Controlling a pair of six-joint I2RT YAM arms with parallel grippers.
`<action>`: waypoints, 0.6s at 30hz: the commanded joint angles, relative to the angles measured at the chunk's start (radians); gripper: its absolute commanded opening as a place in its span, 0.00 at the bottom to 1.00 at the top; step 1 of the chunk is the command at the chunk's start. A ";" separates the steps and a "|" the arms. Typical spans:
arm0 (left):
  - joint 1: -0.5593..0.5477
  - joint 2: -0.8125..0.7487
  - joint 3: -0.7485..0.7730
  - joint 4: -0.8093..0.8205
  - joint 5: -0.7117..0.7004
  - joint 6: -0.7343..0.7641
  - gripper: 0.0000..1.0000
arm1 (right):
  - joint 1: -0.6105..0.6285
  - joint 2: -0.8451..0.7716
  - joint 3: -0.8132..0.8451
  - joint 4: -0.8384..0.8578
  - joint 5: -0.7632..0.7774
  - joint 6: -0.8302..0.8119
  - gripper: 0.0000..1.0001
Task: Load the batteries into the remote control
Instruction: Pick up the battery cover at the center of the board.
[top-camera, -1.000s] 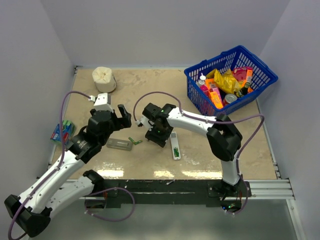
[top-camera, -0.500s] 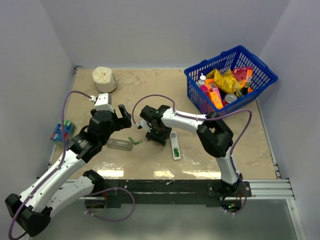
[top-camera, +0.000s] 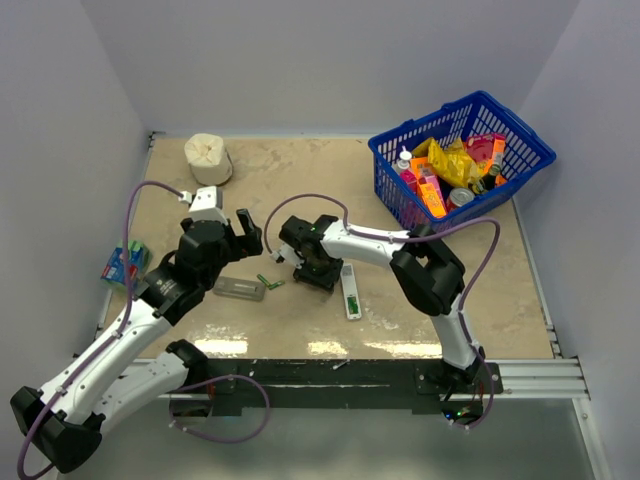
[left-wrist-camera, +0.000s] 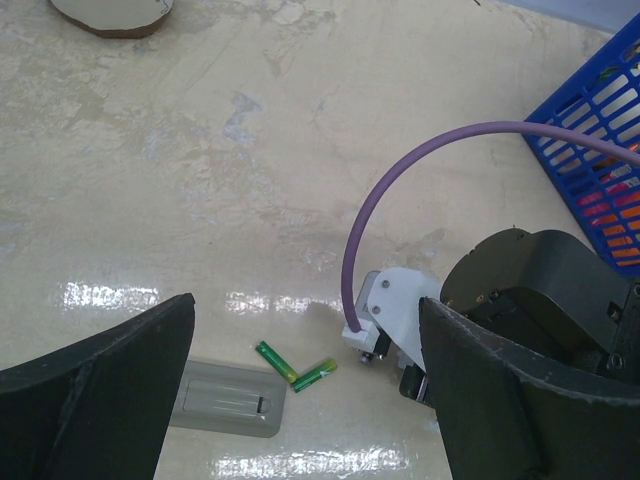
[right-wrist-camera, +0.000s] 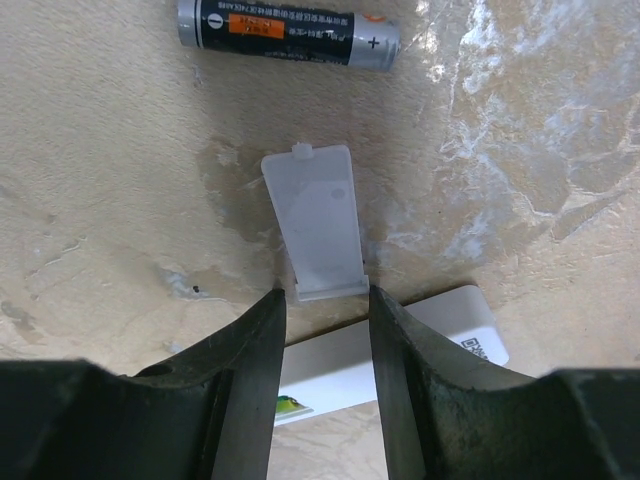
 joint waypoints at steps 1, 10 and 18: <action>0.005 0.001 -0.008 0.047 -0.025 -0.012 0.97 | 0.019 -0.008 -0.044 0.045 0.004 -0.001 0.43; 0.005 -0.002 -0.008 0.050 -0.022 -0.016 0.97 | 0.033 -0.002 -0.061 0.092 0.002 0.005 0.45; 0.005 -0.017 -0.011 0.038 -0.018 -0.032 0.97 | 0.032 0.015 -0.053 0.105 -0.059 -0.011 0.46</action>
